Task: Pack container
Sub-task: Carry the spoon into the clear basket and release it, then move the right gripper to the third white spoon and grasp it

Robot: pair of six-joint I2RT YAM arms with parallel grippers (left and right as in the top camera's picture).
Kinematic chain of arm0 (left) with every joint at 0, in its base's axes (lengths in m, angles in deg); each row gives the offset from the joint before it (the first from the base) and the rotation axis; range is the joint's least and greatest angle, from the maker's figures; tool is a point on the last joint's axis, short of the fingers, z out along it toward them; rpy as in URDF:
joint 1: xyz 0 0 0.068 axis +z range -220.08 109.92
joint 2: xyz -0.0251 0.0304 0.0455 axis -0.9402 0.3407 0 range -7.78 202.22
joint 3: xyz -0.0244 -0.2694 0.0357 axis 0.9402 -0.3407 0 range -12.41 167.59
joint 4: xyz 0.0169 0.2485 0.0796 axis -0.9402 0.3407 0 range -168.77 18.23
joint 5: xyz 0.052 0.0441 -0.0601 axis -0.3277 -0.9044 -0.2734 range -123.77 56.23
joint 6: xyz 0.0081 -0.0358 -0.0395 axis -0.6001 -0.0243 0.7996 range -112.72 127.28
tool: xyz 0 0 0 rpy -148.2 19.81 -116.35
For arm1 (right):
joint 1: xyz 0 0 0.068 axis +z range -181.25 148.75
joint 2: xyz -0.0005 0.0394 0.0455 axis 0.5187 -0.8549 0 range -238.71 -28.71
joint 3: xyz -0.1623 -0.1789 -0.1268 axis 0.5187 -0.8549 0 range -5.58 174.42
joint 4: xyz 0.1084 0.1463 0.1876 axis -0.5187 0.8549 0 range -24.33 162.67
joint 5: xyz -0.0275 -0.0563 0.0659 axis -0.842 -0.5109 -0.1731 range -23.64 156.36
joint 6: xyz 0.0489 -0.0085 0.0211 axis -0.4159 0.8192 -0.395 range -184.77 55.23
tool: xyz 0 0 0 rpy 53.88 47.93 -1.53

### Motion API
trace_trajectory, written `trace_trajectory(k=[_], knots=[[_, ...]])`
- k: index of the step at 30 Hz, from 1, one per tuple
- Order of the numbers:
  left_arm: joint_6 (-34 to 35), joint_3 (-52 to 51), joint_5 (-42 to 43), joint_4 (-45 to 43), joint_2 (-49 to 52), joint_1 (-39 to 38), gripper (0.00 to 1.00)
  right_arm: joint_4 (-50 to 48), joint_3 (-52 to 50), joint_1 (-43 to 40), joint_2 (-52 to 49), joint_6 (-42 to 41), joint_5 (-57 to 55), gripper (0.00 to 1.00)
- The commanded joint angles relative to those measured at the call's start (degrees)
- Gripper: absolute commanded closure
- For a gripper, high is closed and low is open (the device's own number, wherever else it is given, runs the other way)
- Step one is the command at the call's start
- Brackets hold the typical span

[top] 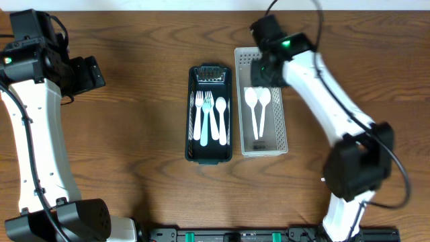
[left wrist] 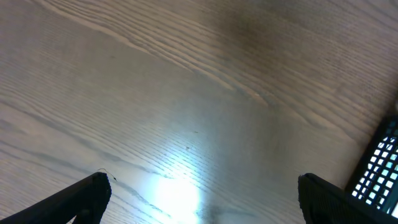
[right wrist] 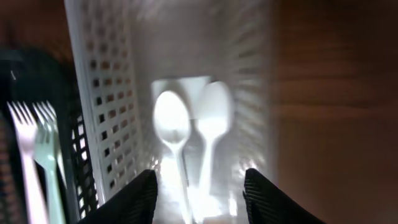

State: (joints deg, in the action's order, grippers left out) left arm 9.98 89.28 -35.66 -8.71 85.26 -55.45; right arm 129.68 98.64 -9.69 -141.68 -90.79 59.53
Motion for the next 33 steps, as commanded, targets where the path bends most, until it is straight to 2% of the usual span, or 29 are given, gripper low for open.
trace_trajectory(k=[1,4,7,9,16,22,33], knots=[[-1.0,-0.4,-0.3,-0.2,0.7,0.1,0.02,2.2,1.7,-5.5,6.6,-8.0,-6.8,0.51],[-1.0,-0.4,-0.3,-0.3,0.7,0.1,0.02,6.1,1.7,-11.4,9.5,-15.6,-6.9,0.5],[-1.0,-0.4,-0.3,-0.3,0.7,0.1,0.02,11.6,1.7,-18.6,10.2,-24.2,-6.5,0.28],[-1.0,-0.4,-0.3,-0.3,0.7,0.1,0.02,13.3,0.8,-22.8,10.0,-25.6,-4.7,0.24],[-1.0,-0.4,-0.3,-0.3,0.7,0.1,0.02,11.3,-12.0,-33.2,10.0,-25.3,1.8,0.23],[-1.0,-0.4,-0.3,-0.3,0.7,0.1,0.02,4.9,-25.5,-37.1,10.0,-23.6,3.8,0.23],[-1.0,-0.4,-0.3,-0.3,0.7,0.1,0.02,-6.8,-38.7,-41.5,10.0,-17.3,3.7,0.23]])
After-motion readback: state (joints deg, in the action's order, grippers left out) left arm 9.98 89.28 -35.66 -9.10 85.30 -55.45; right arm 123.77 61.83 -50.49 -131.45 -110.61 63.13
